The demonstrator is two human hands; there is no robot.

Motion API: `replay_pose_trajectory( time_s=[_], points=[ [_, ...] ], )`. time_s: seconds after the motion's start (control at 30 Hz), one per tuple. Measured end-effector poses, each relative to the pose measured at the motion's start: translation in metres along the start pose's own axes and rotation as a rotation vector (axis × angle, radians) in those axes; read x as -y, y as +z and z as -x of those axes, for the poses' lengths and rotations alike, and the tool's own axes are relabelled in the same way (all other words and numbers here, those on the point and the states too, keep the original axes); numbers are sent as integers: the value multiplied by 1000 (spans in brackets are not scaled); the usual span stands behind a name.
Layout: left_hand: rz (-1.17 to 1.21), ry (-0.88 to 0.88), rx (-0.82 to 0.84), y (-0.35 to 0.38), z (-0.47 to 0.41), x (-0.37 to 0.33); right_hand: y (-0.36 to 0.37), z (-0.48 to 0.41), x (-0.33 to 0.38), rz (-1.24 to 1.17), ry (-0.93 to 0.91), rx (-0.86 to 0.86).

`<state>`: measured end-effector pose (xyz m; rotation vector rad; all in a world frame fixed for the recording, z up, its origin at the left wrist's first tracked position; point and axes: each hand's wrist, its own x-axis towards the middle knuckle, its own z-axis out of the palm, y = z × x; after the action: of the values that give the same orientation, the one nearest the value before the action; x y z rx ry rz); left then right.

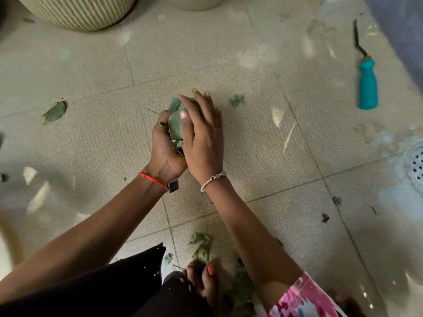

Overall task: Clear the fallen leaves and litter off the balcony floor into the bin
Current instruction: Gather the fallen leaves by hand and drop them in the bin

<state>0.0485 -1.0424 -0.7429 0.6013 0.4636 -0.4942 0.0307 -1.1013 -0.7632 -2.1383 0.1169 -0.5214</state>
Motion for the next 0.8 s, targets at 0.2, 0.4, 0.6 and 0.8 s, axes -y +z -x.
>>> replay_pose_trajectory(
  time_s=[0.2, 0.4, 0.6, 0.8],
  points=[
    [-6, 0, 44, -3, 1, -5, -28, -29, -14, -244, 205, -44],
    [-13, 6, 74, -19, 3, -19, -33, -48, -60, 232, 105, 352],
    [47, 32, 63, -23, 12, -29, -33, -5, -45, 226, -250, 572],
    [76, 42, 139, -41, 11, -44, -26, 13, -42, 363, -240, 619]
  ],
)
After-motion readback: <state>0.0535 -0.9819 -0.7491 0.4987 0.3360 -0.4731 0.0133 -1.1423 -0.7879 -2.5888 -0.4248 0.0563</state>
